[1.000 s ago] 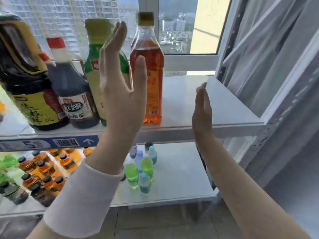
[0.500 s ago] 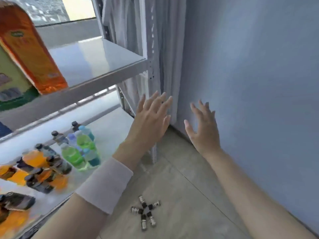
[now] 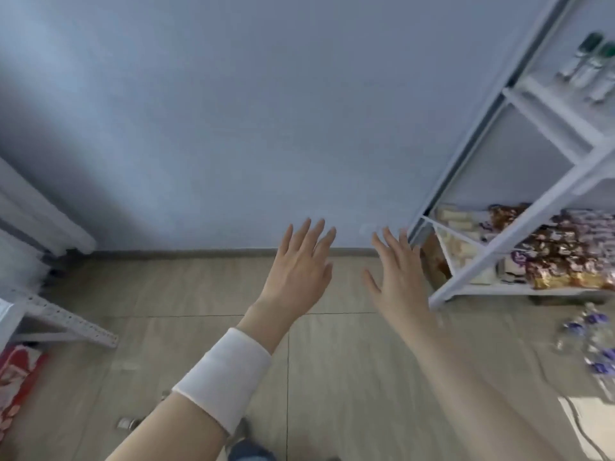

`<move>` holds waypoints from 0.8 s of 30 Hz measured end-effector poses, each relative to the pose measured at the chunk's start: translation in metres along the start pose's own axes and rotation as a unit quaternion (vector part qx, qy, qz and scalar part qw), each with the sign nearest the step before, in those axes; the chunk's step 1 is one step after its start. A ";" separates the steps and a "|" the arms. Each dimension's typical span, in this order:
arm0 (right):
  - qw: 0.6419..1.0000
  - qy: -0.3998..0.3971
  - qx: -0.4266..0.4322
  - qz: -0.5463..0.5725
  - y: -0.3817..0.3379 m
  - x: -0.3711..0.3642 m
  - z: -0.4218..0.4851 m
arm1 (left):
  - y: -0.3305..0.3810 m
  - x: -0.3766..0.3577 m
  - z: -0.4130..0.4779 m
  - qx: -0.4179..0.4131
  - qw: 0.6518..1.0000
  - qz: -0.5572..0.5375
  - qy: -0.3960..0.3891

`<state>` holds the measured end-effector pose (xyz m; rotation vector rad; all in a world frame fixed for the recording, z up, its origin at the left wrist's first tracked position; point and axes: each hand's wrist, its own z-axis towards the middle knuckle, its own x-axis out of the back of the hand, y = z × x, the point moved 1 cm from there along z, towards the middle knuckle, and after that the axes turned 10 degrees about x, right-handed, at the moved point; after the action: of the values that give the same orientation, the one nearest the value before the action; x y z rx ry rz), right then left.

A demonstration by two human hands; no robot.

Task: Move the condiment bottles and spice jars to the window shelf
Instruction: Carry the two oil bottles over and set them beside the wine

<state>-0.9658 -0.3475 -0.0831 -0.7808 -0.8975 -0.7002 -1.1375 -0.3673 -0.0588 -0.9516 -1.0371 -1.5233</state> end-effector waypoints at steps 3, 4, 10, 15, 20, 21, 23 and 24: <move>0.996 0.034 -0.077 -0.039 0.077 0.055 -0.044 | 0.102 -0.016 0.029 -0.080 0.996 -0.042 -0.017; 0.993 0.044 -0.099 -0.053 0.099 0.071 -0.058 | 0.133 -0.021 0.038 -0.105 0.993 -0.052 -0.021; 0.963 0.114 -0.223 -0.102 0.212 0.148 -0.129 | 0.299 -0.053 0.091 -0.251 0.962 -0.104 -0.016; 0.937 0.150 -0.275 -0.157 0.304 0.202 -0.142 | 0.409 -0.075 0.149 -0.301 0.944 -0.135 0.001; 0.928 0.162 -0.284 -0.176 0.392 0.244 -0.126 | 0.494 -0.091 0.214 -0.316 0.933 -0.172 0.018; 0.926 0.170 -0.284 -0.181 0.408 0.252 -0.123 | 0.510 -0.095 0.227 -0.320 0.931 -0.177 0.025; 0.921 0.183 -0.295 -0.179 0.440 0.266 -0.120 | 0.542 -0.101 0.248 -0.325 0.927 -0.185 0.027; 0.919 0.187 -0.299 -0.177 0.456 0.271 -0.119 | 0.557 -0.104 0.257 -0.328 0.925 -0.190 0.022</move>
<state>-0.4328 -0.2575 -0.0254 -0.9835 -0.4660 -1.4357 -0.5562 -0.1543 0.0047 -1.2002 -0.7013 -2.2866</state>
